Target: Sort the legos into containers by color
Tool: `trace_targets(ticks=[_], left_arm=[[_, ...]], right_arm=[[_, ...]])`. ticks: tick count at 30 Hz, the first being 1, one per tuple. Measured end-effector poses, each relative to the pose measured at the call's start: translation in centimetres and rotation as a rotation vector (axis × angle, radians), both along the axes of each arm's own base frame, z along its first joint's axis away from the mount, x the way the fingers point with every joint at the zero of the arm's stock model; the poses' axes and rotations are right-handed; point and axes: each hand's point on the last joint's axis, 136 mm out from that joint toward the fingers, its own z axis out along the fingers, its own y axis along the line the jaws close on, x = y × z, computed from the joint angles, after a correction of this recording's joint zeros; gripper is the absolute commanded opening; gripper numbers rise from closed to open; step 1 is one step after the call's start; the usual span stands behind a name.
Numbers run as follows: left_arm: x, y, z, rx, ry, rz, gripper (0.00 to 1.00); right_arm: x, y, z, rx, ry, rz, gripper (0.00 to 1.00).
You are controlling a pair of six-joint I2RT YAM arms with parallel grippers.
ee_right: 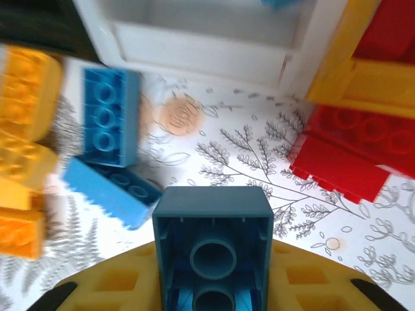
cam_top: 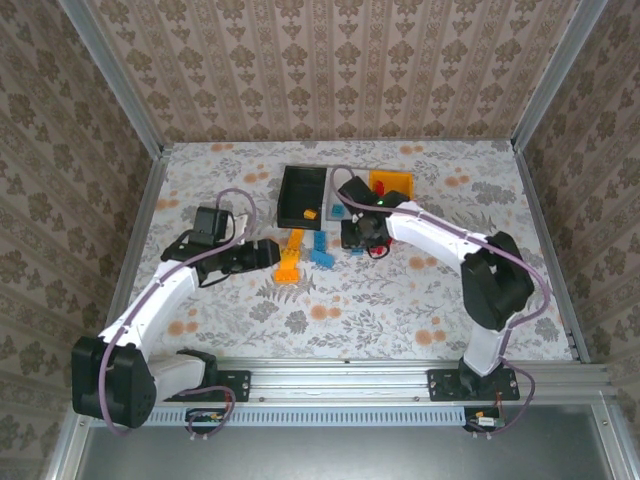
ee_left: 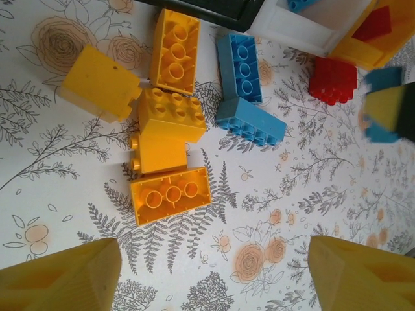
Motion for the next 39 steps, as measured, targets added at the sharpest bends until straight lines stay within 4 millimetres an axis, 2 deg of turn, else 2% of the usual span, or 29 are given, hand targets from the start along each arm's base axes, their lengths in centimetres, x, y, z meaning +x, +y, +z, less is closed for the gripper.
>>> trace_targets(ticks=[7, 10, 12, 14, 18, 22, 25, 30, 36, 39], left_arm=[[-0.5, -0.2, -0.7, 0.006, 0.011, -0.011, 0.87], [-0.7, -0.1, -1.2, 0.012, 0.021, -0.008, 0.95], [-0.8, 0.0, -1.5, 0.016, 0.027, -0.007, 1.0], [-0.8, 0.0, -1.5, 0.017, 0.028, -0.003, 1.0], [-0.7, 0.4, -1.4, 0.021, 0.023, 0.01, 1.0], [-0.5, 1.1, -1.5, 0.028, 0.026, 0.032, 1.0], [-0.5, 1.4, -1.7, 0.035, 0.029, 0.043, 1.0], [-0.9, 1.6, -2.2, 0.045, 0.028, 0.035, 1.0], [-1.4, 1.9, -1.9, 0.051, -0.018, 0.028, 1.0], [-1.3, 2.0, -1.7, 0.049, -0.036, 0.031, 1.0]], right_arm=[[4.1, -0.2, 7.6, 0.049, -0.157, -0.003, 0.31], [6.8, -0.1, 9.5, 0.057, -0.209, -0.006, 0.31], [8.5, 0.1, 9.6, 0.054, -0.221, -0.005, 0.31], [10.2, 0.5, 9.0, 0.042, -0.218, 0.0, 0.31], [13.4, 1.3, 6.2, 0.008, -0.181, 0.01, 0.31], [15.0, 1.7, 2.7, -0.027, -0.123, 0.016, 0.31], [15.4, 1.9, 0.5, -0.048, -0.077, 0.031, 0.31], [15.0, 1.8, -2.0, -0.071, -0.016, 0.044, 0.32], [14.6, 1.7, -3.0, -0.086, 0.015, 0.048, 0.34], [14.6, 1.7, -3.0, -0.088, 0.015, 0.053, 0.4]])
